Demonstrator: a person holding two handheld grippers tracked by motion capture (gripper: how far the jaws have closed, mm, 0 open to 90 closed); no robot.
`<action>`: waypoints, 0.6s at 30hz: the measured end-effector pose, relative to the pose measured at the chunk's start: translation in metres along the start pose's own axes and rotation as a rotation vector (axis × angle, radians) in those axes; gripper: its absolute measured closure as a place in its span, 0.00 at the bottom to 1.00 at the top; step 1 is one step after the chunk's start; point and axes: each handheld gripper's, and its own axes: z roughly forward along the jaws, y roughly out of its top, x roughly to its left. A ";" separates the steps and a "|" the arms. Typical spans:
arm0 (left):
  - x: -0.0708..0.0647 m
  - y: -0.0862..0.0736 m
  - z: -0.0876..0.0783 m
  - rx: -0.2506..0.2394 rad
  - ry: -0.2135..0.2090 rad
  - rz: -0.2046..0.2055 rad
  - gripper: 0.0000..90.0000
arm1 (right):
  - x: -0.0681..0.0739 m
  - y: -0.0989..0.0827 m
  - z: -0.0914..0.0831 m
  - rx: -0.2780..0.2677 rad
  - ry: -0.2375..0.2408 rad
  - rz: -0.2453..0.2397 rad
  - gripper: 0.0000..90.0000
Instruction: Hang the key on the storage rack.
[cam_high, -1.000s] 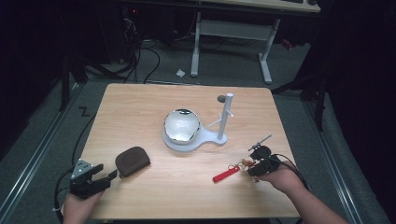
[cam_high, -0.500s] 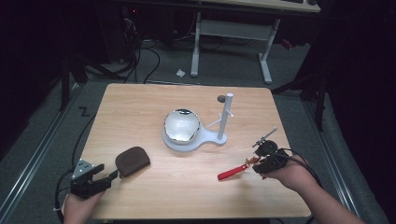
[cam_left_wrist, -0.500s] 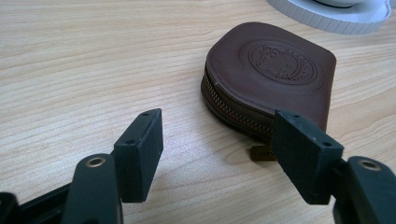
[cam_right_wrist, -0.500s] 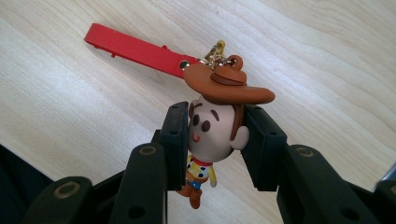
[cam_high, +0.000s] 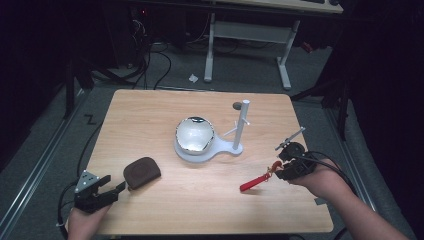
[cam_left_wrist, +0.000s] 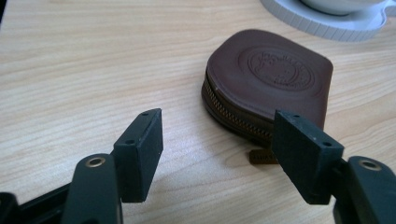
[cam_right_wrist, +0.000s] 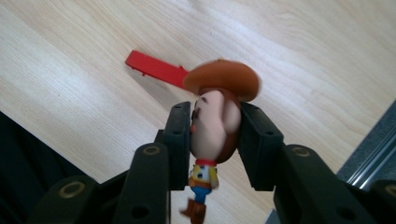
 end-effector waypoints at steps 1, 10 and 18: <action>0.000 0.000 0.000 0.000 0.000 0.000 0.38 | 0.000 0.000 0.000 0.000 0.000 0.000 0.75; 0.000 -0.001 0.001 0.010 -0.004 0.001 0.38 | 0.001 0.002 0.000 -0.006 0.007 0.002 0.77; 0.000 0.000 0.002 0.012 -0.002 0.003 0.38 | -0.004 0.005 -0.017 -0.023 0.006 0.014 0.77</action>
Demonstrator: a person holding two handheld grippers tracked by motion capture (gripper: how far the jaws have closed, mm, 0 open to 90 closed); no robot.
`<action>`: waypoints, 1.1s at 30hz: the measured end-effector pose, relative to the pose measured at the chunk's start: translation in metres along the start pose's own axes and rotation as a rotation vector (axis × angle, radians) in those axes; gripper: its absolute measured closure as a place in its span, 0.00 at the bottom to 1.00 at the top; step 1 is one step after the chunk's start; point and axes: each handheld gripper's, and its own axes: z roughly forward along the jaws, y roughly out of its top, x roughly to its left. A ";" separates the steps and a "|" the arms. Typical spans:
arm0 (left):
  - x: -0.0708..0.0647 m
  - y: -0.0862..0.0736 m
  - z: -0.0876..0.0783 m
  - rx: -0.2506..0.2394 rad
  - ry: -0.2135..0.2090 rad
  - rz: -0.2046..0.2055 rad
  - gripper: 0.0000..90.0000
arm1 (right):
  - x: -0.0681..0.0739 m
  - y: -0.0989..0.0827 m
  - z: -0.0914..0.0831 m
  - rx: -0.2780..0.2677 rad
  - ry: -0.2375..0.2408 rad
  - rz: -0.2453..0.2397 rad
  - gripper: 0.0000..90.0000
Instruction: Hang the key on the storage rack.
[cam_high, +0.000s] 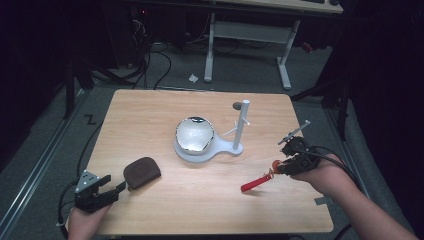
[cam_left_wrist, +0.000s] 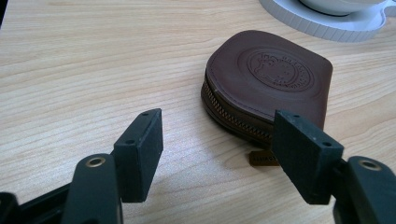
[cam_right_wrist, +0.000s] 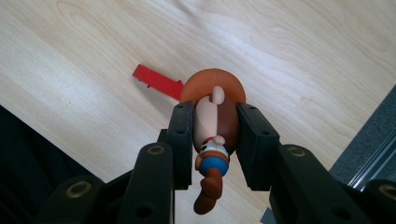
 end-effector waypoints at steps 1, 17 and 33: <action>0.000 0.000 0.000 0.000 0.000 0.001 0.38 | -0.001 0.001 -0.003 -0.004 -0.002 0.004 0.77; 0.001 0.000 -0.001 -0.005 0.001 0.001 0.38 | -0.003 0.024 -0.035 -0.023 -0.008 -0.012 0.77; 0.001 0.000 0.000 -0.002 -0.003 0.002 0.38 | -0.001 0.051 -0.057 -0.035 -0.030 -0.051 0.77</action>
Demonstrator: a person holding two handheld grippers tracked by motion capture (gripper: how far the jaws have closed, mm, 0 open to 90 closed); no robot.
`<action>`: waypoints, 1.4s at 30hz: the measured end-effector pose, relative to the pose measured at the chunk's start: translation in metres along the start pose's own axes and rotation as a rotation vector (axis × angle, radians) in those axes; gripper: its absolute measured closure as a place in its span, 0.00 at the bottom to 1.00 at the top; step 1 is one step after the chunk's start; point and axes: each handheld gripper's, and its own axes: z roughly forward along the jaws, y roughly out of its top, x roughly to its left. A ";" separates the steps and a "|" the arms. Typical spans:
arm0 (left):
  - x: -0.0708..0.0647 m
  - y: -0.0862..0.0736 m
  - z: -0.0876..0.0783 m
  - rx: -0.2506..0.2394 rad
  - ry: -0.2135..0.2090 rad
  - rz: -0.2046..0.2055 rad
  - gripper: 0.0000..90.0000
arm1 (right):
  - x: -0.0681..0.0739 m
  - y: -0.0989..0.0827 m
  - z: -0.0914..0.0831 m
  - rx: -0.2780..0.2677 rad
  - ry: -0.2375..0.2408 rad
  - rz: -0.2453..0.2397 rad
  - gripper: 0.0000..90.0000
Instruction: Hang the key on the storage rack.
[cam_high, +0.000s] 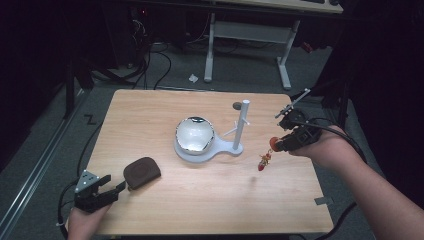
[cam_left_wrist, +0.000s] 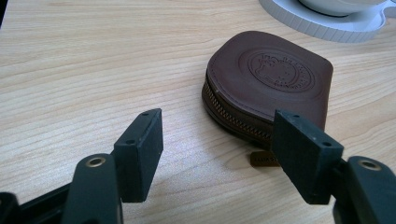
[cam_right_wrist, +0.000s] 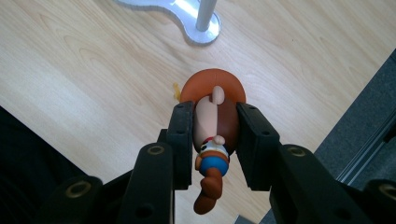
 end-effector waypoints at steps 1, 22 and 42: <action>0.000 0.000 0.000 0.000 0.000 0.000 0.38 | 0.000 0.002 -0.001 -0.002 -0.002 -0.002 0.77; 0.002 -0.001 -0.001 -0.006 -0.010 -0.018 0.38 | 0.009 0.037 -0.009 -0.048 -0.004 -0.028 0.77; 0.004 -0.003 -0.001 -0.003 -0.008 -0.028 0.39 | 0.014 0.068 -0.012 -0.083 -0.010 -0.068 0.77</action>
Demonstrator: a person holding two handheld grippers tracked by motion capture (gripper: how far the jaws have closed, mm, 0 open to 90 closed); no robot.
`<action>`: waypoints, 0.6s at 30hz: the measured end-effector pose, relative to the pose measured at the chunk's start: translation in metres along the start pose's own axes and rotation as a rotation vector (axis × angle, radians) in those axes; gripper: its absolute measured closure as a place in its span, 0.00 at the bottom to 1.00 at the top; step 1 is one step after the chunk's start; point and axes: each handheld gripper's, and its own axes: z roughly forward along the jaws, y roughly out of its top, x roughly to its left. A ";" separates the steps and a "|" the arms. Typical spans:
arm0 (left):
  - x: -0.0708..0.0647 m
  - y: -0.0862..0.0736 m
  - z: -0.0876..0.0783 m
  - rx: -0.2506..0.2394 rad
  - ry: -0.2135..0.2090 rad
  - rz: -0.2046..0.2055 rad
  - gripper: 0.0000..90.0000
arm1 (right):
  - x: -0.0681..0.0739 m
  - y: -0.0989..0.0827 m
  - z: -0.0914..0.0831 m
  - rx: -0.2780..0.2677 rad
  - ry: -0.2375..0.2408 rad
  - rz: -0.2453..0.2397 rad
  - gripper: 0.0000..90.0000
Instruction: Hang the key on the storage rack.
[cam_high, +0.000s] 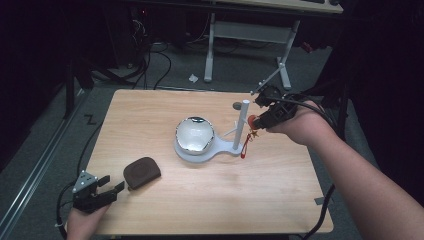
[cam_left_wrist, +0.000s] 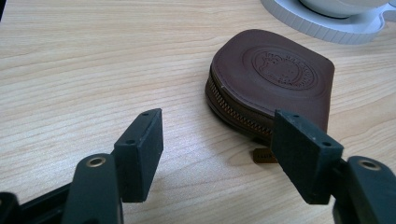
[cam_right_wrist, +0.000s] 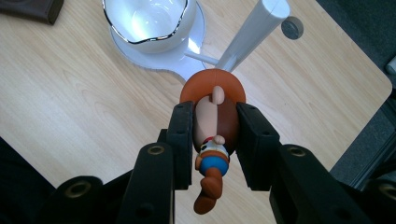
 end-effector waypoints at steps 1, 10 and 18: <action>0.000 0.000 0.000 -0.001 0.000 0.000 0.39 | -0.001 0.001 0.001 0.001 -0.001 0.002 0.77; 0.000 0.000 0.000 0.002 0.001 0.001 0.39 | -0.006 0.010 -0.002 -0.017 -0.025 0.004 0.77; 0.001 0.000 -0.001 -0.001 0.000 -0.001 0.39 | -0.010 0.016 -0.003 -0.024 -0.037 0.016 0.77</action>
